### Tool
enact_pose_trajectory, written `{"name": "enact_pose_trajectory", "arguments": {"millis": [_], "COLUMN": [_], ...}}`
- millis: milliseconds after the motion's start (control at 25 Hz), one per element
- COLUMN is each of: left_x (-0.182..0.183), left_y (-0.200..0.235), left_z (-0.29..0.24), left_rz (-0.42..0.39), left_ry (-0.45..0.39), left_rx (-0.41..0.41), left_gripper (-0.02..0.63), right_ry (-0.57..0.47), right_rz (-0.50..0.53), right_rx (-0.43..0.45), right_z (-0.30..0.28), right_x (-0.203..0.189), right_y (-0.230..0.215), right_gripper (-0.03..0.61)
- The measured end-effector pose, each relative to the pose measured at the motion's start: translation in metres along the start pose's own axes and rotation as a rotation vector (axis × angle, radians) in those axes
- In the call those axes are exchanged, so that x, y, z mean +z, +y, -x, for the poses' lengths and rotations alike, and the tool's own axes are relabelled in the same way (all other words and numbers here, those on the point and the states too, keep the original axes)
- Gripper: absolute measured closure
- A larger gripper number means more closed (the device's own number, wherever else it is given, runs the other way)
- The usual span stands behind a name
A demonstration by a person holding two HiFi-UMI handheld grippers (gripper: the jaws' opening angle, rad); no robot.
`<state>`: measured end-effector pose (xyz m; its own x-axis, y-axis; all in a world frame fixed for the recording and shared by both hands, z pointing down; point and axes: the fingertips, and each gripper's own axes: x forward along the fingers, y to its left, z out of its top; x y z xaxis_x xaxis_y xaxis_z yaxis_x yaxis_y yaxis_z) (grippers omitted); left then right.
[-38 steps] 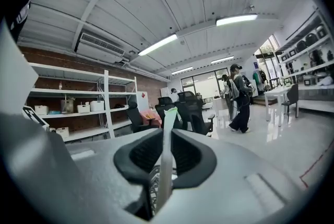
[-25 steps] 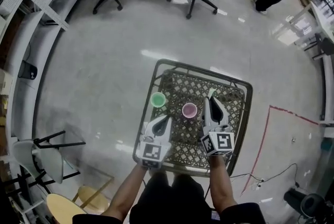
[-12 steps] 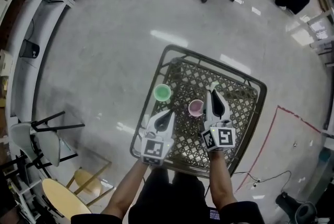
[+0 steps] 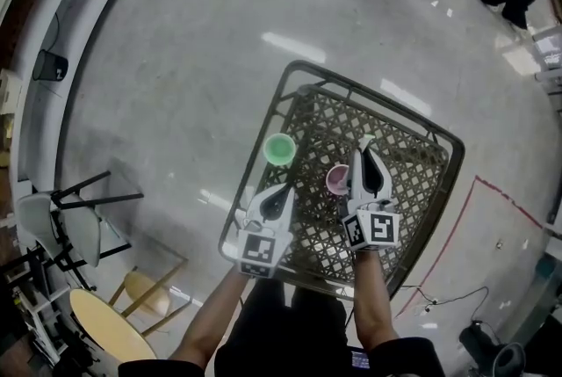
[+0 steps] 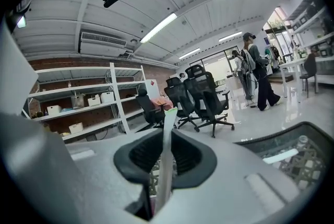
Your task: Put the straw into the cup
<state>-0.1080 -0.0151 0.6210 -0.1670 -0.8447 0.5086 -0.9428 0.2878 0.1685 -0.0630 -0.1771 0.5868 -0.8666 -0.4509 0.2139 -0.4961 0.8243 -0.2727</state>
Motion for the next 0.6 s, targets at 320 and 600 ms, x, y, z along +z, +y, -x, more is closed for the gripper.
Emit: {"name": "enact_pose_trajectory", "arguments": {"millis": [320, 600], "left_x": [-0.011, -0.012], "left_y": [0.001, -0.002], "left_z": [-0.004, 0.001], "left_rz": [0.022, 0.028], "left_ry": [0.021, 0.028], "left_rx": [0.014, 0.021], "left_gripper": [0.607, 0.607], "right_ry": [0.028, 0.046], "right_rz": [0.01, 0.008], "right_rx": [0.021, 0.03], "right_z": [-0.001, 0.006], "right_x": [-0.016, -0.021], "right_y": [0.002, 0.004], "right_gripper": [0.522, 0.503]}}
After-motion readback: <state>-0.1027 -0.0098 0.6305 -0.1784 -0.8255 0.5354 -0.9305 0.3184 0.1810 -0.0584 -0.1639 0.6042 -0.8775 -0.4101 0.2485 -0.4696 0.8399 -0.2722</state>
